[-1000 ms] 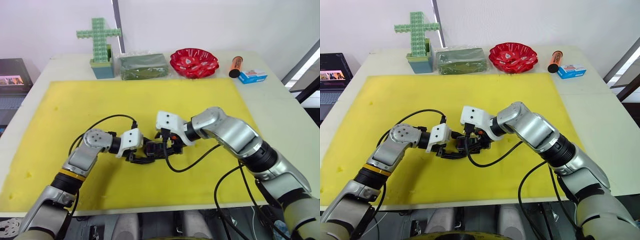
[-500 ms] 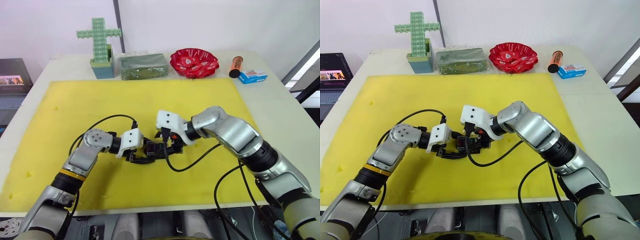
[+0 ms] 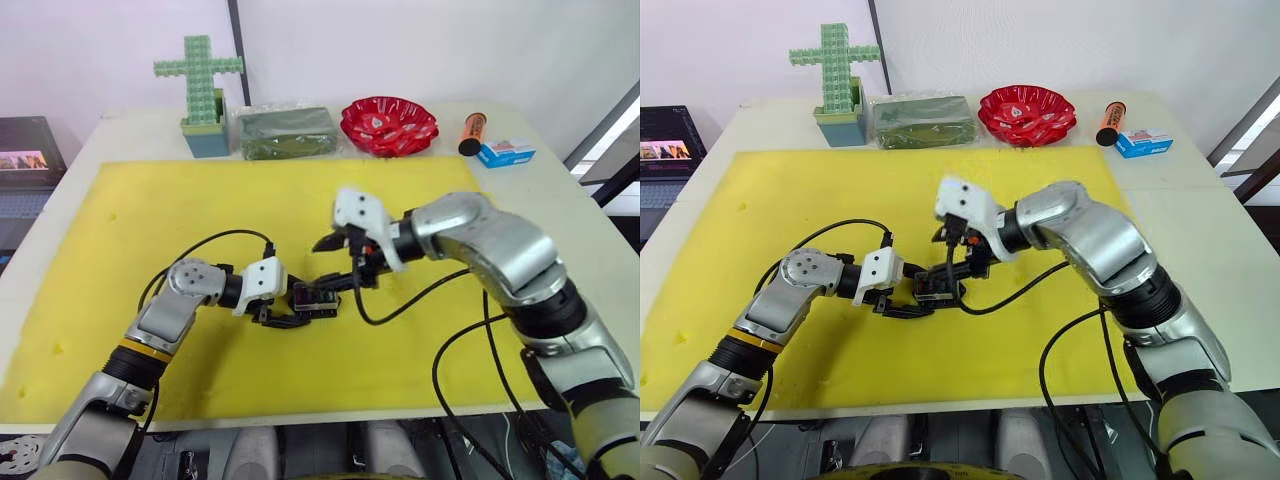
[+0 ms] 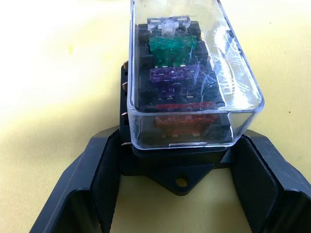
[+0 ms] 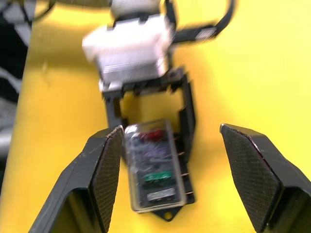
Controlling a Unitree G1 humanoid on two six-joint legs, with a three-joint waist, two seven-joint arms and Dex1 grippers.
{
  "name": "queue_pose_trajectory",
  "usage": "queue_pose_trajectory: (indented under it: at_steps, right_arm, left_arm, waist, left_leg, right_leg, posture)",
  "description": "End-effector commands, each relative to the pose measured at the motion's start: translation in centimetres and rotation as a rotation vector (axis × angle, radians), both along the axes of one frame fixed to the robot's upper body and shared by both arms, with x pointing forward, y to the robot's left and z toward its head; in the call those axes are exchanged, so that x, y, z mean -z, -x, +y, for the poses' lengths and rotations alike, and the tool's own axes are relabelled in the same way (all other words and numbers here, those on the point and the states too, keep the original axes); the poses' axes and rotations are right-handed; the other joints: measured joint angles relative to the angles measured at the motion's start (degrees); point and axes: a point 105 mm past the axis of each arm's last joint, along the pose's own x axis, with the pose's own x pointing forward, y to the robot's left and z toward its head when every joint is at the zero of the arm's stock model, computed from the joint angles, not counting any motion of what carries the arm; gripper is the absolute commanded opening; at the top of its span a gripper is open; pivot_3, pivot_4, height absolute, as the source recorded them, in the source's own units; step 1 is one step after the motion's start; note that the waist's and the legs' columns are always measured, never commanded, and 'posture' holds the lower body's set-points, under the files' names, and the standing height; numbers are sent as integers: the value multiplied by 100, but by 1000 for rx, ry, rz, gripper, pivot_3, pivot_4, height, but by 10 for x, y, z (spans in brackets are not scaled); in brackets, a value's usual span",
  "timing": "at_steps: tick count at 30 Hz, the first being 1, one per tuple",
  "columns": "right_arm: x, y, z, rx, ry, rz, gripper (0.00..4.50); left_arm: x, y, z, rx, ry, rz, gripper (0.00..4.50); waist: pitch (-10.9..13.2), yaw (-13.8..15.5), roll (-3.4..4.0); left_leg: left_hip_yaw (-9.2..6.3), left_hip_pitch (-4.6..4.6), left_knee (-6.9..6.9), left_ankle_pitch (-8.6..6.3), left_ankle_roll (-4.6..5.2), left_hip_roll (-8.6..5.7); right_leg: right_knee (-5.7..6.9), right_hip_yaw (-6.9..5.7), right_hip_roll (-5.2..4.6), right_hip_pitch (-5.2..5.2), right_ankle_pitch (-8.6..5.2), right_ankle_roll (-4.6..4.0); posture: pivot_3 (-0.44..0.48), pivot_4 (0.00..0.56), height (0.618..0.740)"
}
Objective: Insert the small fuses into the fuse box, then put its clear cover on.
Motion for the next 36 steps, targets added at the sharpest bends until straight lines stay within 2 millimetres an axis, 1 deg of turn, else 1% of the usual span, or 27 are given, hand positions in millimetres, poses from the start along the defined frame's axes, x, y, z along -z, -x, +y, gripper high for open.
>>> queue_pose_trajectory:
  at_steps: [1,3,5,7,10,14,20,23,25,26,27,28,30,31,32,33,36]
  right_arm:
    - [-12,6,0,-25,-95,-56,3006]
    - [-7,6,-3,-23,-114,-62,2576]
    - [-1,6,-5,-20,-131,-67,1816]
    - [8,5,-7,-17,-143,-78,1162]
    - [13,7,-7,-25,-191,-74,44]
    - [18,6,-6,-21,-223,-65,13]
    - [18,8,1,-44,-250,-49,13]
    - [22,6,1,-29,-241,-47,13]
    - [28,6,2,-23,-246,-10,13]
    - [35,6,2,-14,-237,9,13]
    - [54,5,0,-6,-187,37,13]
    - [82,3,-5,26,-96,72,13]
    - [122,0,-16,63,51,93,13]
    - [135,2,-21,62,104,95,13]
    - [141,3,-25,59,128,97,13]
    - [142,4,-25,58,131,95,13]
    - [137,2,-24,62,107,94,13]
  left_arm:
    - [1,1,-2,2,-7,0,2983]
    - [1,1,-2,1,-7,-1,2983]
    - [1,1,-1,2,-7,0,2983]
    - [1,1,-1,1,-7,0,2983]
    - [1,0,-1,1,-9,0,2983]
    - [1,0,-1,1,-11,1,2983]
    - [0,0,-1,1,-12,3,2983]
    - [0,1,-1,0,-11,3,2983]
    - [0,1,-1,0,-9,4,2983]
    - [0,1,-1,0,-8,5,2983]
    - [0,2,-2,1,-6,6,2983]
    - [0,2,-2,3,-4,7,2983]
    - [0,3,-3,4,-3,7,2983]
    - [0,3,-3,4,-2,6,2983]
    - [0,3,-3,5,-2,5,2983]
    - [0,3,-3,4,-2,5,2983]
    - [0,3,-3,2,-4,3,2983]
  waist:
    - [0,1,0]
    - [0,1,0]
    - [0,0,0]
    - [0,1,0]
    - [0,-2,0]
    - [0,1,0]
    - [0,1,0]
    - [0,0,0]
    - [0,0,0]
    - [0,0,-1]
    - [-1,1,-2]
    - [-2,1,-4]
    - [-6,-8,6]
    - [-22,-18,8]
    - [-27,-21,7]
    - [-30,-19,5]
    - [-31,-23,4]
  left_leg:
    - [0,0,0,0,0,0]
    - [0,0,0,0,0,0]
    - [0,0,0,0,0,0]
    - [0,0,0,0,0,0]
    - [1,0,0,0,0,0]
    - [0,1,0,0,0,0]
    - [-1,2,0,0,0,0]
    - [0,2,1,0,0,0]
    - [0,2,1,0,0,0]
    - [-1,2,1,0,0,0]
    - [0,2,1,0,0,0]
    - [0,2,0,0,0,0]
    - [0,5,0,0,0,0]
    - [4,8,0,0,0,-1]
    - [4,22,-1,0,0,-1]
    - [3,35,-3,0,0,0]
    - [1,98,-18,-2,2,3]
  right_leg:
    - [0,0,0,0,0,0]
    - [0,0,0,1,0,0]
    - [0,0,0,1,0,0]
    - [0,0,0,1,0,0]
    - [-1,0,0,1,0,0]
    - [0,0,1,1,0,0]
    - [1,0,2,2,0,0]
    - [0,0,2,3,0,0]
    - [0,0,2,3,0,0]
    - [0,0,2,3,0,0]
    - [0,0,2,3,0,0]
    - [0,0,2,4,0,0]
    - [-1,0,2,8,-1,-1]
    - [-1,4,1,8,0,0]
    - [1,4,2,21,-1,1]
    - [0,3,3,34,-4,-4]
    - [-9,1,4,93,-17,-14]
  posture:
    - [0,150,740]
    - [0,150,740]
    - [0,150,740]
    - [0,150,740]
    - [0,150,740]
    - [0,150,740]
    - [0,150,740]
    - [0,150,740]
    - [0,150,740]
    - [0,150,740]
    - [0,150,740]
    - [0,150,740]
    - [0,150,740]
    - [0,150,740]
    - [0,150,740]
    - [0,150,740]
    - [0,150,740]
